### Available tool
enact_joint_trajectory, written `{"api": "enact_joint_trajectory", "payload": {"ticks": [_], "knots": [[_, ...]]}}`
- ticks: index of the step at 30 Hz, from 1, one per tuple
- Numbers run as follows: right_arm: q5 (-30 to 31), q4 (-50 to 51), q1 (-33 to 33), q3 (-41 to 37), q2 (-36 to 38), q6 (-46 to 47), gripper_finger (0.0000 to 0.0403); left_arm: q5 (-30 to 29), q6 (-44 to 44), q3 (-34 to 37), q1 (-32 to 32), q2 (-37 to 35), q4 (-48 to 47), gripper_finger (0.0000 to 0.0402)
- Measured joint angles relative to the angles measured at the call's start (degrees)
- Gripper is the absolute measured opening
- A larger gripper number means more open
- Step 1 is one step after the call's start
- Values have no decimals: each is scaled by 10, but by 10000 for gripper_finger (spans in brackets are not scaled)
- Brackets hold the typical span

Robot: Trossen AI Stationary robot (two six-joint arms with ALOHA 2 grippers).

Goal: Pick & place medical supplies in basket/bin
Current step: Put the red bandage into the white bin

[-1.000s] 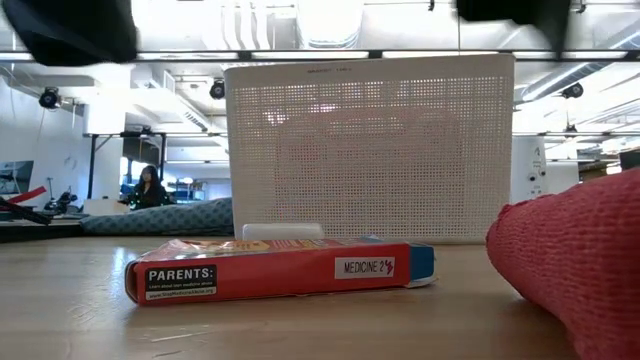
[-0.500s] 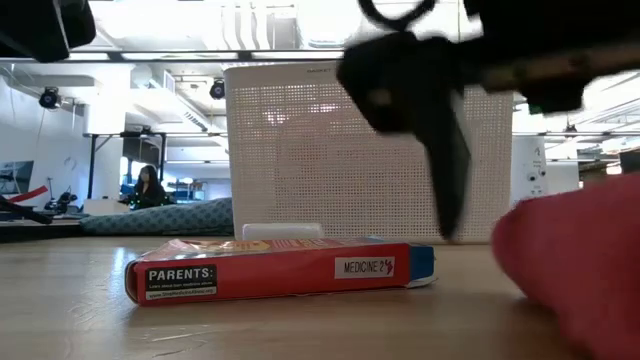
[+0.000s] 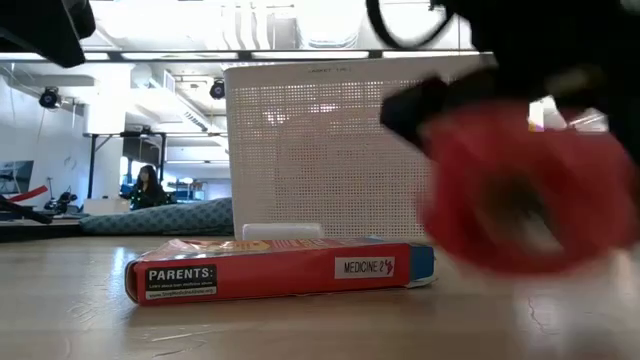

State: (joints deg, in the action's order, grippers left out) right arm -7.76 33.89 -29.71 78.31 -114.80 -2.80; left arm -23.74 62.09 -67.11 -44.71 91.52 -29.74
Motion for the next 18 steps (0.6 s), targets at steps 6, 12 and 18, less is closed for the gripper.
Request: {"api": "enact_joint_trajectory", "payload": {"ticks": [6,12,18], "knots": [[21,35,29,0,84,58,40,-22,2,0,1,-1,-3,262],[168,27,93,0,260,125,45,-56,7,0,1,-3,-2,262],[255,39,249,2,385,221,69,-81,29,0,29,-5,-5,262]]}}
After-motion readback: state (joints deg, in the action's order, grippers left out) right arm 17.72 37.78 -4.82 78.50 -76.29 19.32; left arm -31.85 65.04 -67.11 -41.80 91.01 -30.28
